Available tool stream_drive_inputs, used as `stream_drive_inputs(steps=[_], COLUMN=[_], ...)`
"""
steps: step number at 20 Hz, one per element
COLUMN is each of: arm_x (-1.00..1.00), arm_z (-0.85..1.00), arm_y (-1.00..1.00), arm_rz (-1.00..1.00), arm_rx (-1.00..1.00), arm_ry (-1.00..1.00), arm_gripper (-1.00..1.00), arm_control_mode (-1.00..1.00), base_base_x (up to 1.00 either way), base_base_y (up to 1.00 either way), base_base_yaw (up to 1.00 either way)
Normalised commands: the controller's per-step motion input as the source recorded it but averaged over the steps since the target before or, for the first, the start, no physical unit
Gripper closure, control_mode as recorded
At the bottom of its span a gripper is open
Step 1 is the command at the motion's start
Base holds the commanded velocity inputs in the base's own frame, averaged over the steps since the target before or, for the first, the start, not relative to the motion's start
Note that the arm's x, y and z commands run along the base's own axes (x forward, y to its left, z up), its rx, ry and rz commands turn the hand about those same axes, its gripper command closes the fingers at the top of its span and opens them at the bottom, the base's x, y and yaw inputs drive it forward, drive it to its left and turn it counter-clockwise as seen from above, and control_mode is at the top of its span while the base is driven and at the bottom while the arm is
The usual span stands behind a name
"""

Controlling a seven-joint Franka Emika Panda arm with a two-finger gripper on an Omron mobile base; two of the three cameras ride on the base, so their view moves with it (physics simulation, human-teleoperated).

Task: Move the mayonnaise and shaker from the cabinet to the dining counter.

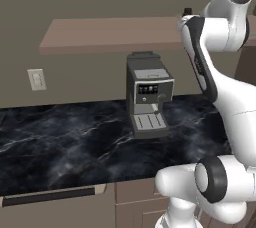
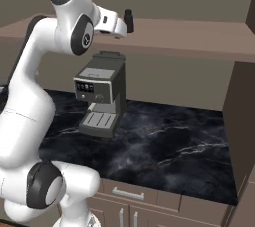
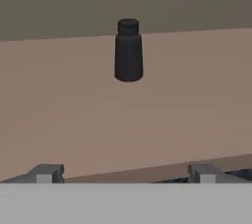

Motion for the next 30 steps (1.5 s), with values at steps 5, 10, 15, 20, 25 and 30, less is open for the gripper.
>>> stream_drive_inputs(steps=[5,10,15,20,25,30], arm_x=[0.39,0.32,0.27,0.22,0.21,0.13], arm_z=[0.06,0.0,-0.01,-0.17,-0.26,-0.2], arm_y=[-0.08,-0.03,0.0,0.0,-0.02,-0.04], arm_rz=[0.0,0.0,0.0,0.0,0.0,0.0], arm_rx=[0.0,0.0,0.0,0.0,0.0,-0.02], arm_ry=[0.06,0.02,0.0,-0.05,-0.12,-0.14], arm_gripper=[-1.0,-1.0,-1.0,-1.0,-1.0,-1.0], arm_control_mode=[-1.0,-1.0,-1.0,-1.0,-1.0,-1.0], base_base_x=[0.0,0.0,0.0,0.0,0.0,0.0], base_base_y=[0.0,0.0,0.0,0.0,0.0,0.0], base_base_yaw=[0.0,0.0,0.0,0.0,0.0,0.0])
